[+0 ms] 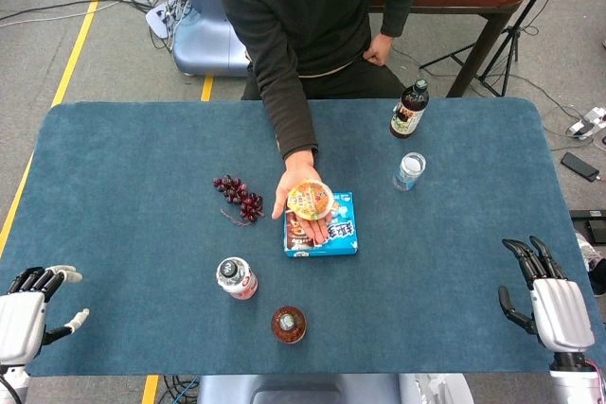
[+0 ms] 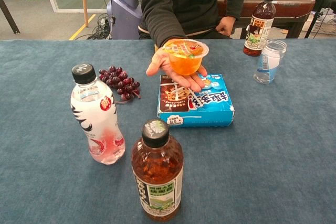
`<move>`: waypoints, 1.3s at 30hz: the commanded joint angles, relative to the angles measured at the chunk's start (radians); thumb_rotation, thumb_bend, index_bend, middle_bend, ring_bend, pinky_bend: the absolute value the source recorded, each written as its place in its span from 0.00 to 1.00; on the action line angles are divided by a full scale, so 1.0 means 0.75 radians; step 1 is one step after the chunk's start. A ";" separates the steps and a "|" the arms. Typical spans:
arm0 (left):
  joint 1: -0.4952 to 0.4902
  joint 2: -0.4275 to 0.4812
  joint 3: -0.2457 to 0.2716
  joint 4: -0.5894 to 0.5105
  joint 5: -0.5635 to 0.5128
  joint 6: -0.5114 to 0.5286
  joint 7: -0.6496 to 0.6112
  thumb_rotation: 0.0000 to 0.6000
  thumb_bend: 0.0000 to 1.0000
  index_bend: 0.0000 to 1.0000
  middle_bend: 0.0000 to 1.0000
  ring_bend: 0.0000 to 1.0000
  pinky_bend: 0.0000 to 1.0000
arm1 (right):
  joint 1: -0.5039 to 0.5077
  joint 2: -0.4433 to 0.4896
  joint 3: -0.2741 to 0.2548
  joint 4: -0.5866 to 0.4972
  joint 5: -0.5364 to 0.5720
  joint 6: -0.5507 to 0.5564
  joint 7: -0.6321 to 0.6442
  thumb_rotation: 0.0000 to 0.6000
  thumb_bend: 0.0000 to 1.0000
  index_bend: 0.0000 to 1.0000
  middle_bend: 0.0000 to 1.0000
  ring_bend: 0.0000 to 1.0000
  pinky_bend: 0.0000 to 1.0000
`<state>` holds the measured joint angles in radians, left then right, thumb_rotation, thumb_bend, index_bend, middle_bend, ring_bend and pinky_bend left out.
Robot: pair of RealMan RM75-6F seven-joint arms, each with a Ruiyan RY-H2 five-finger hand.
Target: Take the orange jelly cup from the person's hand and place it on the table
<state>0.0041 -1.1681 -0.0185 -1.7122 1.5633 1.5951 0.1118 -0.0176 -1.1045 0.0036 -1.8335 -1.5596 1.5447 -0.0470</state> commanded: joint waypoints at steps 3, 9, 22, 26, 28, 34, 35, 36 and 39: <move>0.001 -0.001 0.001 0.000 0.001 0.000 0.001 1.00 0.17 0.40 0.34 0.29 0.18 | 0.001 0.006 -0.003 -0.006 -0.013 -0.001 -0.010 1.00 0.45 0.13 0.17 0.01 0.25; 0.002 -0.001 0.003 -0.001 0.004 0.002 0.001 1.00 0.17 0.40 0.34 0.29 0.18 | 0.027 0.026 -0.001 -0.036 -0.036 -0.036 -0.041 1.00 0.43 0.13 0.17 0.01 0.25; 0.009 0.000 0.007 0.003 0.009 0.012 -0.007 1.00 0.17 0.40 0.34 0.29 0.18 | 0.355 0.087 0.180 -0.269 0.152 -0.428 -0.259 1.00 0.25 0.13 0.16 0.01 0.25; 0.009 -0.004 0.009 0.007 0.010 0.009 -0.008 1.00 0.17 0.40 0.34 0.29 0.18 | 0.487 0.057 0.270 -0.303 0.331 -0.555 -0.346 1.00 0.14 0.13 0.15 0.01 0.25; 0.009 -0.005 0.010 0.007 0.014 0.010 -0.007 1.00 0.17 0.40 0.34 0.29 0.18 | 0.564 0.031 0.317 -0.305 0.428 -0.619 -0.378 1.00 0.07 0.13 0.15 0.01 0.25; 0.015 -0.004 0.010 0.008 0.013 0.019 -0.008 1.00 0.17 0.40 0.34 0.29 0.18 | 0.779 -0.062 0.402 -0.263 0.674 -0.758 -0.482 1.00 0.00 0.13 0.15 0.01 0.25; 0.016 -0.004 0.011 0.009 0.011 0.019 -0.009 1.00 0.17 0.40 0.34 0.29 0.18 | 0.819 -0.086 0.410 -0.246 0.719 -0.771 -0.511 1.00 0.00 0.13 0.15 0.01 0.25; 0.017 -0.004 0.012 0.010 0.009 0.017 -0.010 1.00 0.17 0.41 0.34 0.29 0.18 | 0.848 -0.103 0.415 -0.233 0.752 -0.779 -0.531 1.00 0.00 0.13 0.16 0.01 0.25; 0.018 -0.005 0.013 0.012 0.006 0.014 -0.009 1.00 0.17 0.41 0.34 0.29 0.18 | 0.940 -0.164 0.431 -0.182 0.853 -0.800 -0.582 1.00 0.00 0.13 0.17 0.01 0.25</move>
<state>0.0172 -1.1717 -0.0090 -1.7031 1.5679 1.6054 0.1046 0.6404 -1.1874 0.3067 -2.0021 -0.9710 0.9695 -0.4461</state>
